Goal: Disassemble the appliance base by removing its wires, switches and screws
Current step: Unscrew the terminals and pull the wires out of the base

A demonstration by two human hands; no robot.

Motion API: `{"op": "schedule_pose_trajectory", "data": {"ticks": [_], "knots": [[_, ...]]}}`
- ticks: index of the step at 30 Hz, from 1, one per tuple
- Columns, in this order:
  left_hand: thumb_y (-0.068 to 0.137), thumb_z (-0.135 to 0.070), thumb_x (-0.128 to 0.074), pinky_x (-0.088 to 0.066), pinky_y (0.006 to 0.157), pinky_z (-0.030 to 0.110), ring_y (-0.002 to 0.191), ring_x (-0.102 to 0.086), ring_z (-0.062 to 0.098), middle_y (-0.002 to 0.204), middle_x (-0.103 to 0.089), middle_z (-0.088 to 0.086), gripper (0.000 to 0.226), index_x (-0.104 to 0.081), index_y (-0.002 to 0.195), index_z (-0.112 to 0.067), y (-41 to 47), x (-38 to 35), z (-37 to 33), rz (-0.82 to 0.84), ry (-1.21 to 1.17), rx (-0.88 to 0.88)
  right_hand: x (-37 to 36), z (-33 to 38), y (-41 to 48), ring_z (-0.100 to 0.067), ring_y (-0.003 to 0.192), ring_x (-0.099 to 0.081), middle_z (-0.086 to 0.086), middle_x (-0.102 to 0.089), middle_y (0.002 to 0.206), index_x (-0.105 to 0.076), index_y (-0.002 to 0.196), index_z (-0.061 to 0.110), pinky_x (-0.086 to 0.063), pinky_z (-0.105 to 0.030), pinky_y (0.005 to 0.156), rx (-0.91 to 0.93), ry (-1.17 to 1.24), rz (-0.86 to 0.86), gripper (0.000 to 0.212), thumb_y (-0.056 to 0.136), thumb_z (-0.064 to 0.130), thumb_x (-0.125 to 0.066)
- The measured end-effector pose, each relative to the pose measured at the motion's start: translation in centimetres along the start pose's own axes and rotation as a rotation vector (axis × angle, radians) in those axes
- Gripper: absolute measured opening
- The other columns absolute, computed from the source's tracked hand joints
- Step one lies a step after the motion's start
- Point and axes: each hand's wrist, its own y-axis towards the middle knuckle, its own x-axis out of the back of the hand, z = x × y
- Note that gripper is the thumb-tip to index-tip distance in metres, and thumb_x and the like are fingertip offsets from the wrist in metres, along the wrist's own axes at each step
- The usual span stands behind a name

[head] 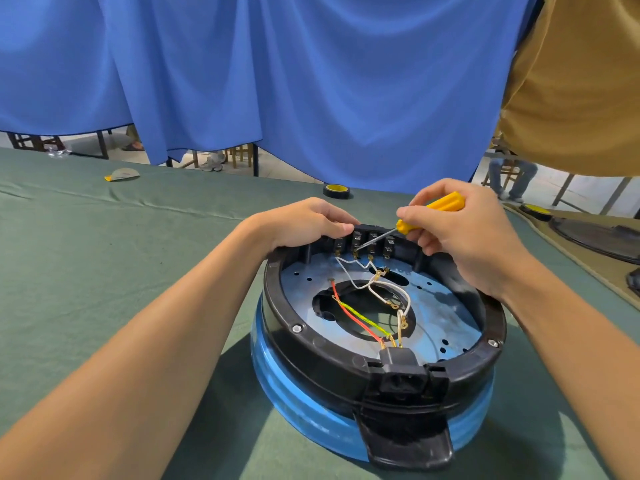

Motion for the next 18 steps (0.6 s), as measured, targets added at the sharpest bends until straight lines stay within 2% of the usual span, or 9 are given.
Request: {"op": "schedule_pose_trajectory", "data": {"ticks": [4,8,11,14,18], "knots": [[0.102,-0.018,-0.046,-0.032,0.114,0.037,0.122,-0.053,0.011,0.128,-0.062,-0.006,0.033,-0.059,0.131,-0.021,0.08,0.14,-0.18,0.064,-0.036,0.007,-0.52,0.12,-0.09,-0.017,0.052,-0.062,-0.009,-0.068,0.060,-0.066,0.068,0.015,-0.043,-0.023,0.044,0.059,-0.063,-0.059,0.015,0.082,0.016,-0.073],[0.102,-0.016,-0.044,-0.031,0.114,0.038,0.123,-0.053,0.013,0.129,-0.061,-0.004,0.033,-0.058,0.132,-0.020,0.06,0.15,-0.37,0.068,-0.006,0.007,-0.82,0.10,-0.02,-0.013,0.052,-0.064,-0.006,-0.070,0.061,-0.068,0.064,0.017,-0.042,-0.020,0.046,0.083,-0.105,-0.045,0.019,0.082,0.019,-0.071],[0.102,-0.017,-0.044,-0.030,0.114,0.038,0.123,-0.052,0.013,0.129,-0.061,-0.004,0.033,-0.058,0.132,-0.020,0.08,0.16,-0.41,0.061,0.003,0.002,-0.76,0.05,0.07,-0.014,0.053,-0.065,-0.006,-0.070,0.061,-0.069,0.062,0.015,-0.043,-0.021,0.046,0.077,-0.106,-0.037,0.020,0.082,0.019,-0.070],[0.102,-0.017,-0.044,-0.030,0.114,0.039,0.124,-0.051,0.013,0.130,-0.061,-0.003,0.033,-0.058,0.132,-0.021,0.10,0.11,-0.31,0.063,0.012,0.000,-0.76,-0.06,0.16,-0.020,0.055,-0.063,-0.009,-0.068,0.057,-0.063,0.054,0.015,-0.040,-0.028,0.049,0.044,-0.096,-0.037,0.028,0.081,0.015,-0.068],[0.102,-0.017,-0.044,-0.030,0.114,0.041,0.125,-0.051,0.015,0.131,-0.060,-0.002,0.034,-0.058,0.132,-0.021,0.04,0.16,-0.36,0.061,0.016,0.001,-0.54,-0.07,0.30,-0.017,0.047,-0.058,-0.008,-0.062,0.050,-0.057,0.053,0.005,-0.037,-0.024,0.045,-0.002,-0.009,-0.029,0.029,0.081,0.007,-0.064]]}}
